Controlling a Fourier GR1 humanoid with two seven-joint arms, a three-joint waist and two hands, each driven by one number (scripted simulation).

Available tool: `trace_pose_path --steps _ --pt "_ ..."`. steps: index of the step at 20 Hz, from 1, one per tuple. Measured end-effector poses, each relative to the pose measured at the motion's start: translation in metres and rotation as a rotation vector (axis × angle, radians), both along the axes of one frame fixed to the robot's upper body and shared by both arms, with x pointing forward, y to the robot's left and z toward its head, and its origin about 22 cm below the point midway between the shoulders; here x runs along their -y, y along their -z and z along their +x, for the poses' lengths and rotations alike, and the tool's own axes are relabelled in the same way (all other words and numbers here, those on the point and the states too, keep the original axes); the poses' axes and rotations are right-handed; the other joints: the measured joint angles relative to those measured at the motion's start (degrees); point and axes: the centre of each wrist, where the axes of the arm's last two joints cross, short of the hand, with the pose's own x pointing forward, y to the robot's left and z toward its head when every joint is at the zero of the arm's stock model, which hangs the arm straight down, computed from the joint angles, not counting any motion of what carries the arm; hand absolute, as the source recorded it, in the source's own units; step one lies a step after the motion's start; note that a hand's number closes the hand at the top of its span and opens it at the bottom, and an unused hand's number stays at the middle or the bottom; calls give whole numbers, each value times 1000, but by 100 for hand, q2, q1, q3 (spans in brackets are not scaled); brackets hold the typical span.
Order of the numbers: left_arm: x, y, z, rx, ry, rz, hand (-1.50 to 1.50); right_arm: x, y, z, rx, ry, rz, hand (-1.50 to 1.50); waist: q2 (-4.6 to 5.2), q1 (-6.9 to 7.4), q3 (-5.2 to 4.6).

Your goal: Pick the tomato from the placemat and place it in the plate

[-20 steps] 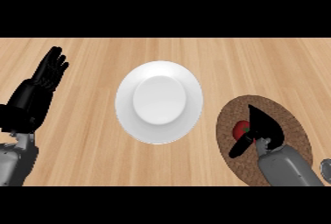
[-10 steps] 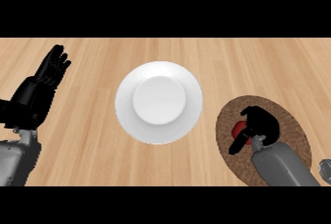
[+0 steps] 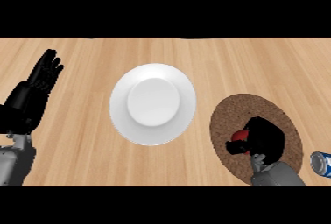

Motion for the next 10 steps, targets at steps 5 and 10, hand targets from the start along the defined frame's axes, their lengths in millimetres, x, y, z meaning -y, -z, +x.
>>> trace_pose_path --steps 5,10 --pt "-11 5 -7 -15 -48 -1 0 -6 10 -52 40 62 -38 150 -85 -266 -12" --pt "-12 4 -8 -13 -47 5 0 -39 -19 -98 193 26 -18 150 -52 -259 5"
